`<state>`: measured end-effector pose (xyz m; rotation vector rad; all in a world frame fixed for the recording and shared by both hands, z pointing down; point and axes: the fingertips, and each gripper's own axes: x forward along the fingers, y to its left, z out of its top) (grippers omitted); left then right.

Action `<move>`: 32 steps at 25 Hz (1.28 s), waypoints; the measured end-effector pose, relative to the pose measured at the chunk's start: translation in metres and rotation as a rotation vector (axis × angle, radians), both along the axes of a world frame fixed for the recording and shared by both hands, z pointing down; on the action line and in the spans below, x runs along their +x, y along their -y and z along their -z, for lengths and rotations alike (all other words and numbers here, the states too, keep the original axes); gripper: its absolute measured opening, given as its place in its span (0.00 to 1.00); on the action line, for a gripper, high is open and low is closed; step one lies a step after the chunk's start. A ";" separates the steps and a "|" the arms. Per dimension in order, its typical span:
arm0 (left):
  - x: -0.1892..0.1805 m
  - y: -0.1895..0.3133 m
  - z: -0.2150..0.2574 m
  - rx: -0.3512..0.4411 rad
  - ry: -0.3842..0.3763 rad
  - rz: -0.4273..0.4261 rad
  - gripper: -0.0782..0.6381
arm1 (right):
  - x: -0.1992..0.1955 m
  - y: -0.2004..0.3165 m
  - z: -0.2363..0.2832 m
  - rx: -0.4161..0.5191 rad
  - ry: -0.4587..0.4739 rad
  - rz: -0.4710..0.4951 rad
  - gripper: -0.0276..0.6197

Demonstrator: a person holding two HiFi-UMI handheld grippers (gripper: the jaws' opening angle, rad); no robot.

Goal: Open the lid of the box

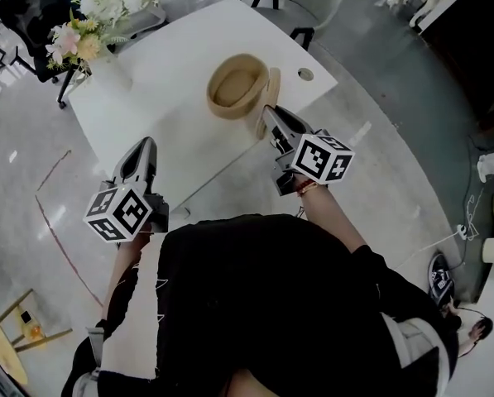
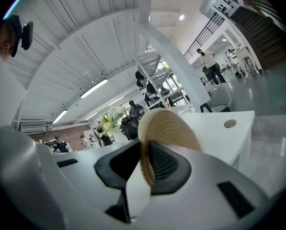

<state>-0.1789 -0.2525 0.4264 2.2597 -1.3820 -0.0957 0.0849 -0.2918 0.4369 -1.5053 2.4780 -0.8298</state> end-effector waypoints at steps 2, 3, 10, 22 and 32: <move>0.006 -0.001 -0.001 -0.003 0.001 0.006 0.12 | -0.002 0.002 0.000 -0.004 0.009 0.022 0.15; 0.011 -0.002 -0.001 -0.006 -0.001 0.010 0.12 | -0.004 0.002 0.000 -0.008 0.013 0.036 0.15; 0.044 -0.013 0.002 -0.013 -0.011 0.043 0.12 | -0.007 -0.002 0.008 -0.026 0.032 0.148 0.15; 0.073 -0.039 0.005 -0.026 0.014 0.106 0.12 | -0.001 -0.013 0.019 -0.020 0.046 0.248 0.16; 0.091 -0.061 0.005 -0.024 0.027 0.131 0.12 | 0.004 -0.033 0.017 0.010 0.000 0.295 0.16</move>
